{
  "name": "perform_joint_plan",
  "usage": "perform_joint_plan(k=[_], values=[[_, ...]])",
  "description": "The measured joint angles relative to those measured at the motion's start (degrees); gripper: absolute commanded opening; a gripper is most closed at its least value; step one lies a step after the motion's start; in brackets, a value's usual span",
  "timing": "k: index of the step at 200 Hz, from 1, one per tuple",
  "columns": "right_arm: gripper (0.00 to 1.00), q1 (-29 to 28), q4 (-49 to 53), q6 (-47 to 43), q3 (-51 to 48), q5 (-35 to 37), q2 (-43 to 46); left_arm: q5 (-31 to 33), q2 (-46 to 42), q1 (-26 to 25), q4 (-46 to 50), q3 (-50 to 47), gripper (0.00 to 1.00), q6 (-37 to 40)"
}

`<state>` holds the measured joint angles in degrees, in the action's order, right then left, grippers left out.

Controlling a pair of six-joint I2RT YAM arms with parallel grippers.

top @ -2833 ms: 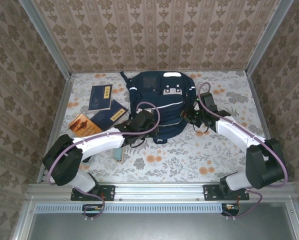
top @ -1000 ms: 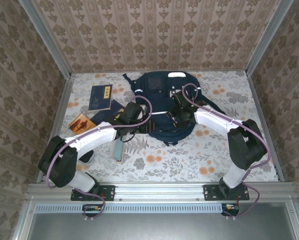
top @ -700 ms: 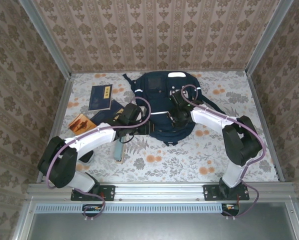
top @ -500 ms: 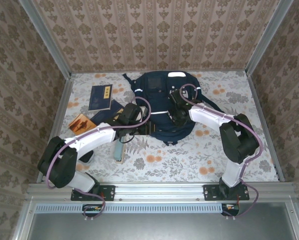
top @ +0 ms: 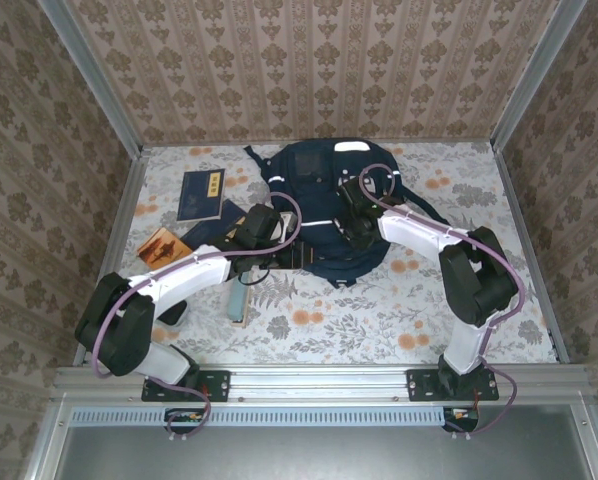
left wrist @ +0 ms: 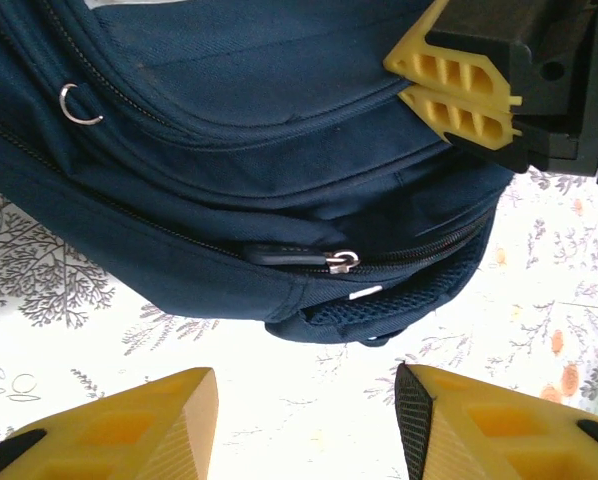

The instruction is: Pack the student bag

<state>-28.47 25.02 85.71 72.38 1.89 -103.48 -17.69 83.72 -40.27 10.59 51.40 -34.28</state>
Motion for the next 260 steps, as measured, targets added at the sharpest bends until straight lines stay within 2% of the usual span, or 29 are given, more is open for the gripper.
perform_joint_plan(k=[60, 107, 155, 205, 226, 260], values=[[0.0, 0.5, -8.0, -6.4, -3.7, -2.0, 6.5, -3.6, 1.3, 0.2, -0.8, 0.1, 0.52, -0.4], [0.0, 0.6, -11.5, -7.8, -4.1, -5.1, 7.6, -3.8, 2.5, 0.2, -1.1, 1.4, 0.52, -0.1], [0.0, 0.6, -11.8, -8.7, -4.1, -6.7, 7.7, -3.3, 5.7, 1.1, -0.9, 5.1, 0.57, 3.3], [0.0, 0.6, -12.1, -9.1, -4.1, -7.8, 7.7, -3.5, 11.2, 1.8, -0.5, 7.3, 0.64, 3.5], [0.0, 0.6, -12.1, -9.2, -4.0, -8.1, 7.7, -5.2, 12.8, 1.8, -0.3, 7.9, 0.63, 3.5], [0.0, 0.6, -12.2, -9.2, -3.9, -8.4, 7.6, -9.4, 14.1, 1.8, -1.6, 8.2, 0.55, 3.2]])
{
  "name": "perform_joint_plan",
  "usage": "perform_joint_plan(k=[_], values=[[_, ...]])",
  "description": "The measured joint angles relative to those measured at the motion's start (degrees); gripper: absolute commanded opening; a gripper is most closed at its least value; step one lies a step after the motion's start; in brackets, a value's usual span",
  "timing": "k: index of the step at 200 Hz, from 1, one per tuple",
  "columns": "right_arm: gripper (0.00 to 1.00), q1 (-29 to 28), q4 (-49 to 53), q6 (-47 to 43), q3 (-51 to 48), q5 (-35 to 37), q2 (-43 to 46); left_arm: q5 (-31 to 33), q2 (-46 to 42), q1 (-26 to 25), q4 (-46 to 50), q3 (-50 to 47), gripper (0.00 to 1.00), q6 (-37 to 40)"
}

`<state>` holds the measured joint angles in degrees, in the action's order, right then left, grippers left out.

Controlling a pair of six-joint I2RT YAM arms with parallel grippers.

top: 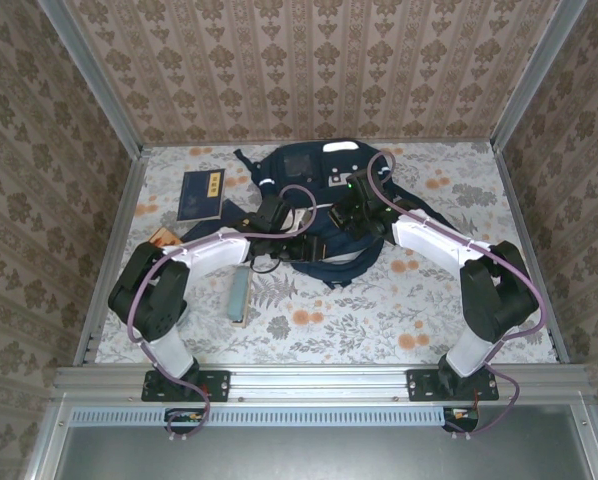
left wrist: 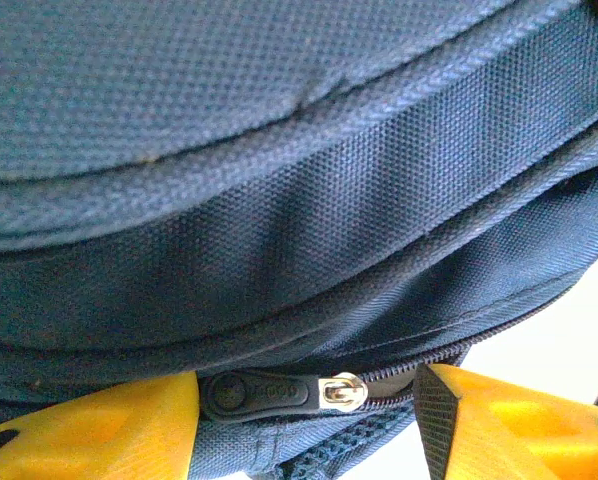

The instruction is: Pack the student bag

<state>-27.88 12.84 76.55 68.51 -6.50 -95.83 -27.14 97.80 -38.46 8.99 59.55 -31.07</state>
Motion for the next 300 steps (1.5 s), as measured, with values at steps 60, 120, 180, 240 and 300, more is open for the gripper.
perform_joint_plan(k=[60, 120, 180, 240, 300], values=[[0.0, 0.3, -0.3, -0.2, 0.1, -0.1, 0.0, -3.5, 0.0, -0.4, -2.0, -0.1, 0.43, 0.3], [0.0, 0.4, -0.2, -0.4, 1.7, -0.3, -1.8, -5.7, -2.7, -2.4, -4.3, -3.9, 0.42, 1.2], [0.0, 0.3, -0.5, -0.4, 2.6, -1.7, -3.1, -5.0, -9.3, -5.4, -6.0, -8.8, 0.44, 1.1], [0.0, 0.4, -0.5, -1.2, 2.6, -1.7, -3.1, 4.6, -10.5, -5.0, -4.2, -8.9, 0.43, 1.1], [0.0, 0.4, -0.5, -1.4, 2.6, -1.7, -3.1, 6.2, -4.3, -5.0, -1.7, -5.9, 0.39, 1.1]])
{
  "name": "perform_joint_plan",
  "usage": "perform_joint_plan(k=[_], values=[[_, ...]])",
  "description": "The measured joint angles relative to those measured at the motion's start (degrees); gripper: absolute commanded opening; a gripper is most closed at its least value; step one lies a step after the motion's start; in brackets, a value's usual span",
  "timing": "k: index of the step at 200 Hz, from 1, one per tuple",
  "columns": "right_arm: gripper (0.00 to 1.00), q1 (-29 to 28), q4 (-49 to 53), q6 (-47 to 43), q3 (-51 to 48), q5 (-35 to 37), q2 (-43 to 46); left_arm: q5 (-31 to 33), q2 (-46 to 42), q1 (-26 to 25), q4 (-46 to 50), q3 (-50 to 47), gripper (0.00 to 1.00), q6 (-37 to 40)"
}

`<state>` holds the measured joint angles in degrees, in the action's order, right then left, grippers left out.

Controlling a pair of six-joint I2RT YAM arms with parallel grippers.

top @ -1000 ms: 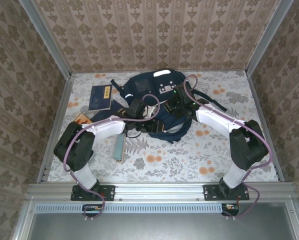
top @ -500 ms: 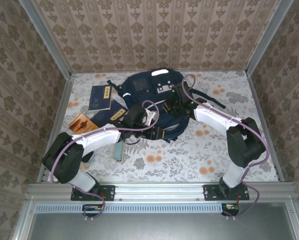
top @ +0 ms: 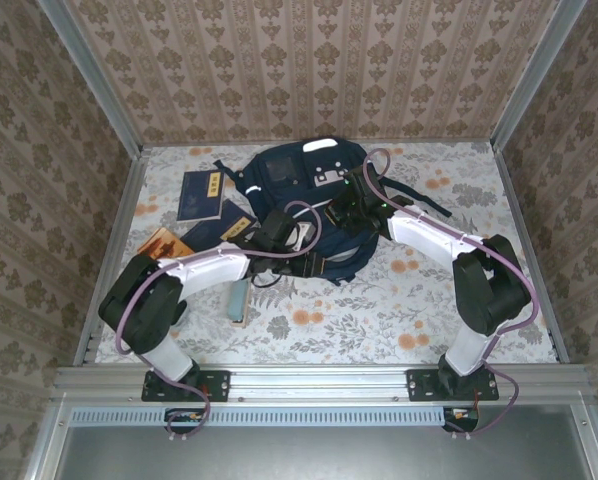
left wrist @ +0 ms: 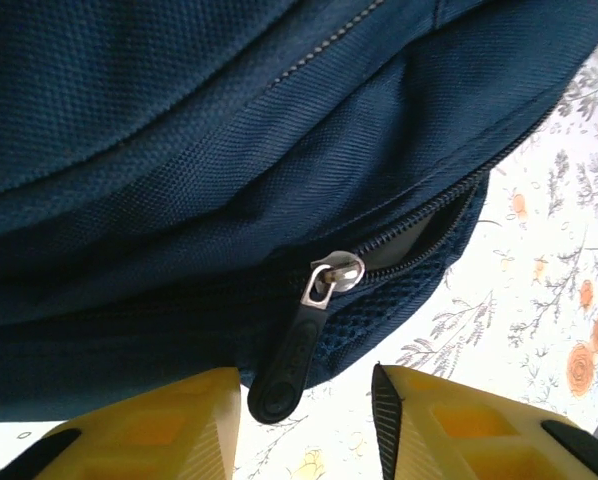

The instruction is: Pack the student bag

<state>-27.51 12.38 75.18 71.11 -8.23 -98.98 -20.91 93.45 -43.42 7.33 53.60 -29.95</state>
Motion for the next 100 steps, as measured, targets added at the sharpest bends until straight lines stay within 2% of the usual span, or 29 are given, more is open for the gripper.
perform_joint_plan(k=[56, 100], values=[[0.0, 0.3, 0.0, 0.0, 0.0, 0.0, 0.0, 2.0, 4.2, -1.4, 3.3, 4.5, 0.24, 0.2], [0.0, 0.3, 0.2, 0.0, 0.0, 0.1, 0.0, 3.9, 4.5, -1.7, 3.9, 4.7, 0.01, 0.3]])
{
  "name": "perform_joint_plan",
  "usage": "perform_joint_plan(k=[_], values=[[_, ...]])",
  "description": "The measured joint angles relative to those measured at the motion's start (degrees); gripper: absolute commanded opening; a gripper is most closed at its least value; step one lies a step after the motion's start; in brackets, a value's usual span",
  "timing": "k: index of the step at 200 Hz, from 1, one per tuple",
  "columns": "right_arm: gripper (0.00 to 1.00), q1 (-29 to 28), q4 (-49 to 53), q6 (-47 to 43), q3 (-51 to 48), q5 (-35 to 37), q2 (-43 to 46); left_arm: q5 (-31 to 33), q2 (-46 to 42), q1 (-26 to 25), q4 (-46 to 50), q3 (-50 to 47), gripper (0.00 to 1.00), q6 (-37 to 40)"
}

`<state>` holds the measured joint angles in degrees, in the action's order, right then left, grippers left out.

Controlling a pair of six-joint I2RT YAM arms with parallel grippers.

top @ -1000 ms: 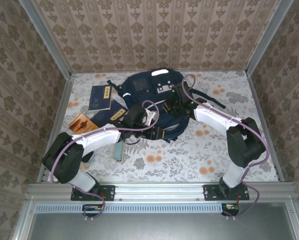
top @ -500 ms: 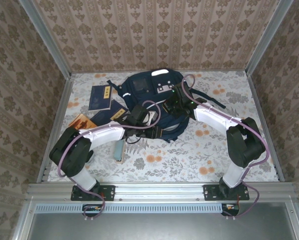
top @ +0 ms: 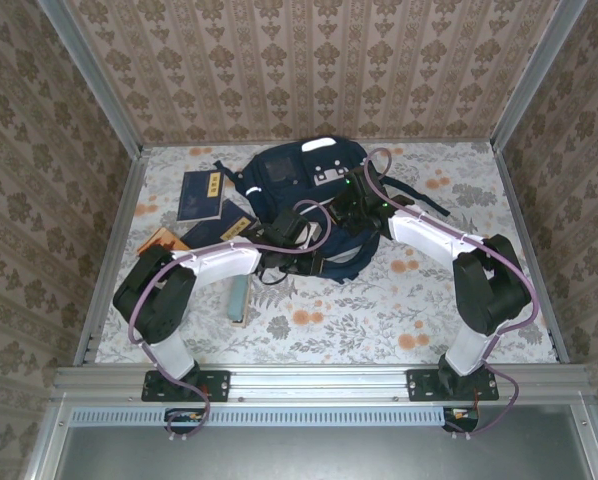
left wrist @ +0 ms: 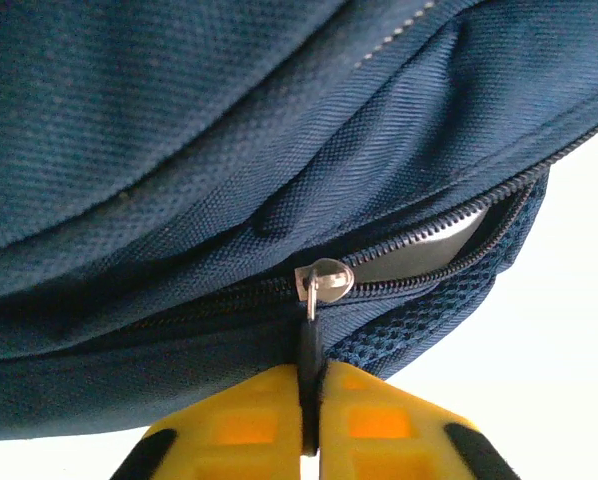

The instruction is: Pack the student bag

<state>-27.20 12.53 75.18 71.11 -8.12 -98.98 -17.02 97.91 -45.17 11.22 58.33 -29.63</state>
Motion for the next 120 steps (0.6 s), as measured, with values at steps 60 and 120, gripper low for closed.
perform_joint_plan(k=[60, 120], values=[[0.0, 0.4, 3.3, -3.3, 0.0, 2.4, 0.8, 4.8, -4.5, -0.5, 3.0, -0.2, 0.0, 1.7], [0.0, 2.6, 5.5, -8.6, -1.7, 3.0, 5.6, 10.9, -8.0, 1.0, 9.0, -0.2, 0.0, 6.3]])
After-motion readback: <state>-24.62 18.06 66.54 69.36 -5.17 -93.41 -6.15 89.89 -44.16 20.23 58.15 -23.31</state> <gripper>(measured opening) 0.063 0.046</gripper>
